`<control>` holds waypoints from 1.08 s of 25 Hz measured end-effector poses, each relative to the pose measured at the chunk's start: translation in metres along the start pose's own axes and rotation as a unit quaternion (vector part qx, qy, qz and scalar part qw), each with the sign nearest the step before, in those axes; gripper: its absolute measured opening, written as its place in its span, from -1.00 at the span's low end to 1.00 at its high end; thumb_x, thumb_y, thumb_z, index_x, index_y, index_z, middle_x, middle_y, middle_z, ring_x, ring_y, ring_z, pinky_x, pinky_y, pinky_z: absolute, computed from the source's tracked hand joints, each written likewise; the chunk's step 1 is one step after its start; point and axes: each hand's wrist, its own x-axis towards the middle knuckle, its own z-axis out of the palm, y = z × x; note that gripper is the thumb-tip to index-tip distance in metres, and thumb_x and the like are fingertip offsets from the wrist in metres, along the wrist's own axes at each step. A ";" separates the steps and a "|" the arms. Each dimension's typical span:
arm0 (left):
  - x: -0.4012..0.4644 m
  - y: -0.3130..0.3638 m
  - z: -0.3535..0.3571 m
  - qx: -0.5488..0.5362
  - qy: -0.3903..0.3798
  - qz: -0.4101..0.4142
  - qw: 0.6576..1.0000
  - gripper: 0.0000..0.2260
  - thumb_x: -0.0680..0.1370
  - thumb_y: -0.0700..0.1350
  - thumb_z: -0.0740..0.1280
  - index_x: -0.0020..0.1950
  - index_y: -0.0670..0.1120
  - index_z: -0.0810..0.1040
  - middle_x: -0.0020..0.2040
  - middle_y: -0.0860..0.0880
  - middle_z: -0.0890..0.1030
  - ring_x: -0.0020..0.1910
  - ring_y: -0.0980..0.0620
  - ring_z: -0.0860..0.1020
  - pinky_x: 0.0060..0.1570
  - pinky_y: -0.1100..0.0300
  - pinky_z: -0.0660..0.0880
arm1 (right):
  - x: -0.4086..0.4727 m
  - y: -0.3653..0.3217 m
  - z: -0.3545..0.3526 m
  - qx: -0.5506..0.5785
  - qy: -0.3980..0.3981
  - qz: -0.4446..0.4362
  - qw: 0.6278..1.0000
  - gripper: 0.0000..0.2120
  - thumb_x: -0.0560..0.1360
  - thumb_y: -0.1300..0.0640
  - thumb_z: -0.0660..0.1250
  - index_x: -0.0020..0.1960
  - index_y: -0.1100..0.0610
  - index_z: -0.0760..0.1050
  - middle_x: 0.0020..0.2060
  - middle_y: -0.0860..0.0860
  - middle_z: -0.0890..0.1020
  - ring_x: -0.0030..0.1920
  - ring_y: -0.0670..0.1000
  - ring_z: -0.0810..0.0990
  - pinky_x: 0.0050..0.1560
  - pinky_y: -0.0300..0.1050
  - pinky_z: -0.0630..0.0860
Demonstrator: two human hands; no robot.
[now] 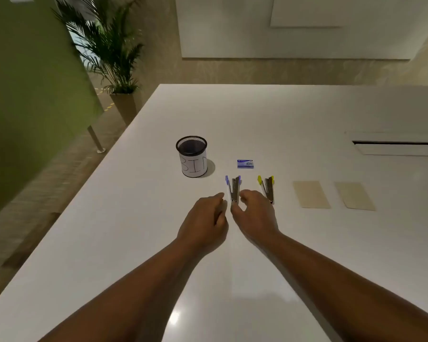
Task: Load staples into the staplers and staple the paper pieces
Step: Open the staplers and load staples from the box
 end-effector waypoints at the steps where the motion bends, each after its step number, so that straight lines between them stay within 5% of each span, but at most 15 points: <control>1: 0.003 -0.002 0.000 -0.007 0.000 0.000 1.000 -0.68 0.62 -0.13 0.23 0.34 -0.17 0.51 0.27 -0.14 0.61 0.18 -0.05 0.54 0.21 0.07 0.47 | 0.004 -0.004 0.001 -0.015 0.001 0.004 1.000 -0.82 0.52 -0.19 0.29 -0.02 -0.10 0.45 -0.04 -0.15 0.57 -0.05 -0.06 0.57 -0.05 0.00 0.58; 4: 0.003 -0.003 -0.003 -0.020 -0.014 -0.024 0.999 -0.56 0.64 -0.05 0.21 0.53 -0.02 0.37 0.45 -0.02 0.50 0.43 0.00 0.44 0.36 0.16 0.36 | 0.013 -0.011 0.003 -0.059 0.002 0.023 0.998 -0.71 0.52 -0.28 0.28 -0.05 -0.06 0.46 -0.03 -0.08 0.58 -0.09 -0.02 0.58 -0.09 -0.01 0.60; 7: 0.006 -0.007 0.003 -0.038 -0.006 -0.024 0.999 -0.63 0.59 -0.03 0.21 0.40 0.07 0.47 0.33 0.06 0.58 0.31 0.05 0.52 0.32 0.05 0.51 | 0.016 -0.012 0.004 -0.102 -0.009 0.017 0.995 -0.64 0.56 -0.30 0.25 -0.02 0.00 0.51 -0.07 -0.05 0.56 -0.15 0.00 0.58 -0.16 -0.04 0.59; 12: 0.013 -0.013 0.006 -0.143 -0.001 -0.090 0.986 -0.55 0.60 -0.10 0.29 0.50 0.03 0.42 0.45 0.05 0.51 0.41 0.09 0.48 0.43 0.03 0.44 | 0.016 -0.011 0.007 -0.100 0.003 0.019 0.995 -0.72 0.61 -0.14 0.20 -0.12 0.03 0.48 -0.21 -0.03 0.53 -0.22 0.03 0.58 -0.20 0.04 0.61; 17: 0.028 -0.005 0.003 -0.197 0.032 -0.150 0.968 -0.64 0.68 -0.08 0.26 0.48 -0.04 0.45 0.27 0.04 0.62 0.17 0.10 0.56 0.00 0.49 0.40 | 0.015 -0.008 0.001 -0.009 0.019 0.038 0.999 -0.72 0.52 -0.08 0.27 -0.31 0.02 0.40 -0.36 -0.05 0.52 -0.34 -0.01 0.50 -0.33 -0.03 0.47; 19: 0.035 -0.002 0.002 -0.192 0.026 -0.153 0.969 -0.62 0.68 0.03 0.23 0.48 -0.04 0.46 0.18 0.11 0.60 0.15 0.07 0.56 0.06 0.30 0.42 | 0.014 -0.008 -0.001 0.039 0.030 0.034 0.998 -0.71 0.48 -0.08 0.31 -0.35 0.00 0.38 -0.39 -0.07 0.53 -0.35 -0.03 0.49 -0.34 -0.02 0.45; 22: 0.048 0.001 0.002 -0.248 0.038 -0.157 0.955 -0.63 0.62 0.24 0.22 0.18 0.02 0.61 -0.05 0.07 0.71 -0.03 0.00 0.66 0.06 -0.02 0.61 | 0.012 -0.008 -0.001 0.072 0.030 0.001 0.997 -0.72 0.47 -0.06 0.35 -0.36 -0.02 0.40 -0.41 -0.08 0.52 -0.37 -0.03 0.48 -0.35 0.01 0.46; 27: 0.066 0.002 0.014 -0.423 0.079 -0.194 0.882 -0.70 0.53 0.17 0.35 -0.04 -0.06 0.57 -0.16 -0.12 0.66 -0.15 -0.09 0.64 0.06 -0.22 0.64 | 0.010 -0.005 -0.002 0.089 0.012 -0.035 0.995 -0.78 0.47 -0.17 0.34 -0.20 -0.04 0.53 -0.41 -0.12 0.58 -0.35 -0.04 0.56 -0.30 0.06 0.61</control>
